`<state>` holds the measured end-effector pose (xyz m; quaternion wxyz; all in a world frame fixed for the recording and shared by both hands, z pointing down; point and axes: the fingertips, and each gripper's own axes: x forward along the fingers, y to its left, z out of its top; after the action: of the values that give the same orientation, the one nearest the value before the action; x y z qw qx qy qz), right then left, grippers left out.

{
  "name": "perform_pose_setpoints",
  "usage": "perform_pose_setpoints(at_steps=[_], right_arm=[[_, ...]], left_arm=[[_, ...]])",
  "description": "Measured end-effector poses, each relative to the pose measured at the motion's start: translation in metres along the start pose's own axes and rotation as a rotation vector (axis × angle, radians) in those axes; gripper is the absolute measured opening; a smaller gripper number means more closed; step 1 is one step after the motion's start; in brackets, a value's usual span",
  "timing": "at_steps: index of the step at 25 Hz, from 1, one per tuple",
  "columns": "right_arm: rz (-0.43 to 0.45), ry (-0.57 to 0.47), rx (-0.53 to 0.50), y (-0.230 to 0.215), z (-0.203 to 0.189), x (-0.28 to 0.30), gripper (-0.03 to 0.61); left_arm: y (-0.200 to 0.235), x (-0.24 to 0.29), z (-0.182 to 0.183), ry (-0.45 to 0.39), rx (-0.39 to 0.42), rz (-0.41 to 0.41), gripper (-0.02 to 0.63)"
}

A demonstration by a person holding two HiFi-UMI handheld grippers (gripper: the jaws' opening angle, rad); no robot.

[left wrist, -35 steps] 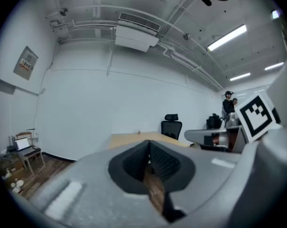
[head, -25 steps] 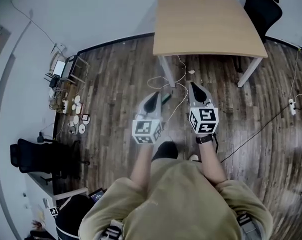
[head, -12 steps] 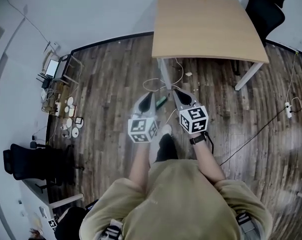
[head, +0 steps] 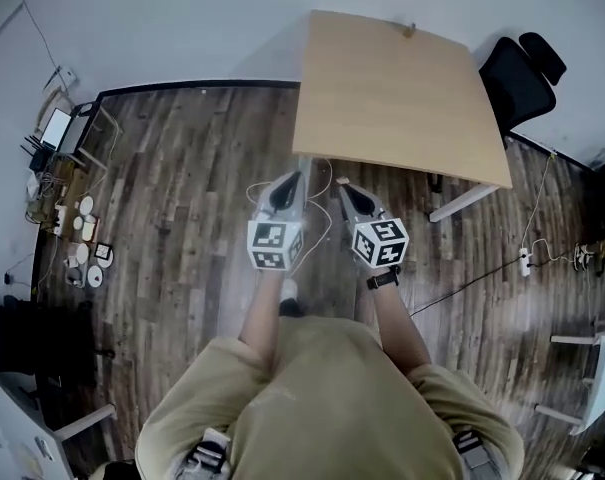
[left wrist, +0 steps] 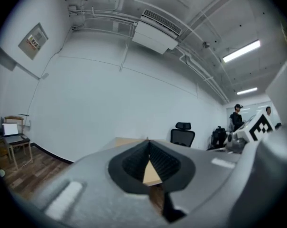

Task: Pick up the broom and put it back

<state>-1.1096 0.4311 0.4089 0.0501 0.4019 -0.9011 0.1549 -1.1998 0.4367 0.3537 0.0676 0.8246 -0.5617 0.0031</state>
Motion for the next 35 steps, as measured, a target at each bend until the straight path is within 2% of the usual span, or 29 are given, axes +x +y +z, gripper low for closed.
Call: perform_pose_setpoints(at_steps=[5,8,10,13,17,22,27,30,35], right_arm=[[-0.082,-0.014,0.042,-0.02,0.005,0.063,0.005],[-0.127,-0.014,0.048,-0.014,-0.003,0.094,0.005],[-0.119,0.024,0.028,-0.007,-0.017,0.111,0.005],[-0.12,0.083,0.045,-0.011,-0.048,0.123,0.005],[-0.112,0.162,0.069,-0.018,-0.088,0.145,0.005],[-0.047,0.272,0.092,-0.026,-0.136,0.159,0.014],[-0.027,0.384,0.162,-0.052,-0.186,0.178,0.041],[-0.001,0.444,0.187,-0.062,-0.212,0.192,0.072],[0.014,0.524,0.252,-0.074,-0.254,0.201,0.083]], left_arm=[[0.051,0.02,-0.009,0.028,-0.007,-0.05,0.002],[0.078,0.026,-0.022,0.042,-0.072,-0.13,0.002],[0.097,0.03,-0.035,0.054,-0.098,-0.105,0.002],[0.11,0.036,-0.07,0.112,-0.081,-0.043,0.002],[0.118,0.055,-0.115,0.193,-0.096,-0.07,0.002],[0.12,0.08,-0.152,0.26,-0.106,-0.048,0.002],[0.113,0.092,-0.201,0.393,-0.124,-0.039,0.002],[0.121,0.1,-0.222,0.44,-0.136,-0.017,0.002],[0.137,0.109,-0.249,0.49,-0.162,0.038,0.002]])
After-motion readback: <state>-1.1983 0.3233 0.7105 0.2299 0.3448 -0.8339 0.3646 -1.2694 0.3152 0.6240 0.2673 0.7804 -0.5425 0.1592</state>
